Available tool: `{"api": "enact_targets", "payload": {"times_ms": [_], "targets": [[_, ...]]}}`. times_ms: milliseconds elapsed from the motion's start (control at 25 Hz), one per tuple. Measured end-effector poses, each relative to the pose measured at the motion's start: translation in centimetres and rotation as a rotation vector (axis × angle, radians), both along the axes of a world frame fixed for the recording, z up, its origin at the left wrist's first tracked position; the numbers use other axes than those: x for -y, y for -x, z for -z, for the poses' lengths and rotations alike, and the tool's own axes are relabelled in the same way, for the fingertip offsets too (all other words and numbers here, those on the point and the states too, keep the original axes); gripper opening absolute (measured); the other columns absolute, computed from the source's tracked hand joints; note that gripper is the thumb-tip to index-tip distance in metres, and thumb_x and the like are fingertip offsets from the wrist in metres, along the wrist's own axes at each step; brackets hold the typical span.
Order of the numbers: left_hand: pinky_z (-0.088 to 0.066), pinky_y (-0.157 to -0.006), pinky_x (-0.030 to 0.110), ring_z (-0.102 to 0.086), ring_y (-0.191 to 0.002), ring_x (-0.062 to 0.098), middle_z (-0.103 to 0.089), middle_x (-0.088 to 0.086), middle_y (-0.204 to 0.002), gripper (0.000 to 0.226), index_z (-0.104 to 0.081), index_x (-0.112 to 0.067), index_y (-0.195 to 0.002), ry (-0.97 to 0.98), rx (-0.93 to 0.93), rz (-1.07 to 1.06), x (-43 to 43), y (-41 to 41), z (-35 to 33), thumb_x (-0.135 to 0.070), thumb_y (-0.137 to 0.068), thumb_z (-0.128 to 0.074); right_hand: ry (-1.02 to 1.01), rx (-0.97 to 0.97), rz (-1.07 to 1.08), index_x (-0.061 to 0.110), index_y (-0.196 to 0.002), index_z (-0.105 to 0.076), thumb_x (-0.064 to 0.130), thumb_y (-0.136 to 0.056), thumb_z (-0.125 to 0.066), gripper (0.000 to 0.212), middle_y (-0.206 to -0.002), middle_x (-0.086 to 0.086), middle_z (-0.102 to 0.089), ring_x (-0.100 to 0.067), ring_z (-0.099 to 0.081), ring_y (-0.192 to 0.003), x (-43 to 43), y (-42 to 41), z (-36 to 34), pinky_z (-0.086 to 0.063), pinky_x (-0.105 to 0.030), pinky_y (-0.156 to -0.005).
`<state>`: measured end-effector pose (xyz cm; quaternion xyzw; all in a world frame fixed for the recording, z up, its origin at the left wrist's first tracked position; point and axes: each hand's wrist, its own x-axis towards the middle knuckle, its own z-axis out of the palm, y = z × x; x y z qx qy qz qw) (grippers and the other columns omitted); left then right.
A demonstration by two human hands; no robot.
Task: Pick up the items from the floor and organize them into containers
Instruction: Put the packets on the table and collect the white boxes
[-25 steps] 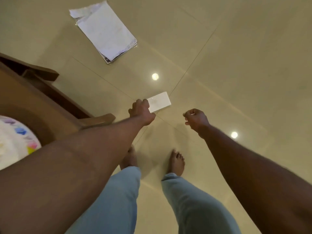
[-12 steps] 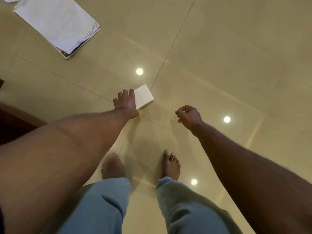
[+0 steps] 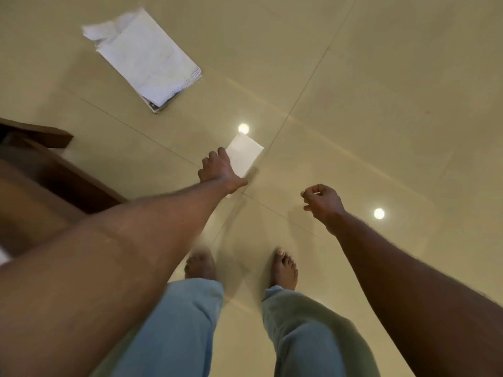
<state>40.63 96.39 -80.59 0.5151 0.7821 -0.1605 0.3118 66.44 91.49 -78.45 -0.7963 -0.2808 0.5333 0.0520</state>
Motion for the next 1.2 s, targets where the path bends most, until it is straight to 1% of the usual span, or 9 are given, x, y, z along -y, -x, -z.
{"api": "enact_targets", "payload": {"times_ms": [160, 280, 400, 520, 600, 800, 880, 1040, 1200], "targets": [[-0.049, -0.087, 0.041, -0.047, -0.123, 0.028, -0.045, 0.007, -0.134, 0.107, -0.029, -0.016, -0.14, -0.05, 0.045, -0.105, 1.5, 1.4, -16.0, -0.062, -0.059, -0.08, -0.064, -0.018, -0.05, 0.014, -0.1, -0.068, 0.031, -0.092, -0.065, 0.019, -0.1, -0.007, -0.073, -0.021, -0.074, -0.082, -0.4, 0.6, -13.5, -0.047, -0.03, -0.061], [-0.051, -0.082, 0.038, -0.049, -0.118, 0.027, -0.047, 0.005, -0.129, 0.105, -0.03, -0.017, -0.136, -0.093, 0.055, -0.162, 4.2, 3.2, -28.1, -0.064, -0.056, -0.077, -0.107, -0.034, -0.103, 0.013, -0.099, -0.069, 0.03, -0.093, -0.065, 0.018, -0.1, -0.008, -0.073, -0.021, -0.073, -0.078, -1.3, 1.5, -24.4, -0.045, -0.029, -0.062], [-0.05, -0.082, 0.038, -0.052, -0.115, 0.028, -0.05, 0.004, -0.126, 0.099, -0.033, -0.018, -0.13, -0.179, 0.083, -0.358, 6.8, 5.6, -37.9, -0.064, -0.055, -0.076, -0.139, -0.03, -0.195, 0.014, -0.095, -0.071, 0.027, -0.093, -0.064, 0.014, -0.099, -0.012, -0.074, -0.022, -0.071, -0.073, -2.8, 3.4, -32.6, -0.042, -0.027, -0.06], [-0.046, -0.077, 0.034, -0.052, -0.119, 0.028, -0.049, 0.003, -0.13, 0.1, -0.034, -0.016, -0.135, -0.265, 0.082, -0.581, 10.5, 9.2, -45.7, -0.066, -0.058, -0.074, -0.178, -0.059, -0.326, 0.018, -0.092, -0.071, 0.025, -0.095, -0.063, 0.011, -0.097, -0.009, -0.073, -0.02, -0.07, -0.074, -3.7, 7.7, -39.1, -0.042, -0.027, -0.059], [-0.044, -0.079, 0.034, -0.052, -0.123, 0.028, -0.048, 0.003, -0.133, 0.102, -0.033, -0.015, -0.138, -0.323, 0.075, -0.733, 13.7, 12.1, -49.3, -0.065, -0.059, -0.074, -0.2, -0.091, -0.41, 0.018, -0.091, -0.069, 0.024, -0.096, -0.064, 0.009, -0.096, -0.009, -0.071, -0.019, -0.068, -0.072, -3.6, 11.2, -42.3, -0.04, -0.026, -0.058], [-0.049, -0.093, 0.04, -0.05, -0.129, 0.029, -0.047, 0.005, -0.139, 0.112, -0.03, -0.012, -0.145, -0.349, -0.012, -1.033, 22.7, 21.0, -53.3, -0.071, -0.061, -0.073, -0.208, -0.135, -0.569, 0.013, -0.102, -0.069, 0.026, -0.095, -0.067, 0.015, -0.094, -0.009, -0.069, -0.022, -0.067, -0.076, -0.9, 20.5, -46.1, -0.041, -0.028, -0.061], [-0.051, -0.092, 0.04, -0.052, -0.126, 0.029, -0.048, 0.005, -0.137, 0.116, -0.031, -0.01, -0.146, -0.322, -0.048, -1.134, 27.3, 24.6, -52.6, -0.074, -0.058, -0.072, -0.188, -0.13, -0.623, 0.015, -0.099, -0.068, 0.027, -0.094, -0.068, 0.013, -0.097, -0.009, -0.07, -0.022, -0.069, -0.079, 1.4, 24.2, -46.1, -0.044, -0.031, -0.066], [-0.048, -0.092, 0.038, -0.052, -0.125, 0.027, -0.049, 0.006, -0.137, 0.114, -0.031, -0.011, -0.145, -0.299, -0.08, -1.313, 35.0, 29.3, -49.5, -0.067, -0.058, -0.078, -0.146, -0.107, -0.682, 0.017, -0.098, -0.067, 0.029, -0.094, -0.068, 0.013, -0.099, -0.009, -0.072, -0.021, -0.071, -0.081, 6.4, 30.0, -44.8, -0.046, -0.032, -0.071], [-0.05, -0.088, 0.04, -0.056, -0.119, 0.029, -0.054, 0.007, -0.129, 0.099, -0.038, -0.012, -0.132, -0.243, -0.092, -1.373, 40.0, 31.9, -46.7, -0.063, -0.058, -0.081, -0.112, -0.082, -0.746, 0.021, -0.094, -0.068, 0.027, -0.094, -0.065, 0.007, -0.101, -0.009, -0.073, -0.022, -0.072, -0.083, 10.8, 34.5, -43.6, -0.046, -0.031, -0.069]]}}
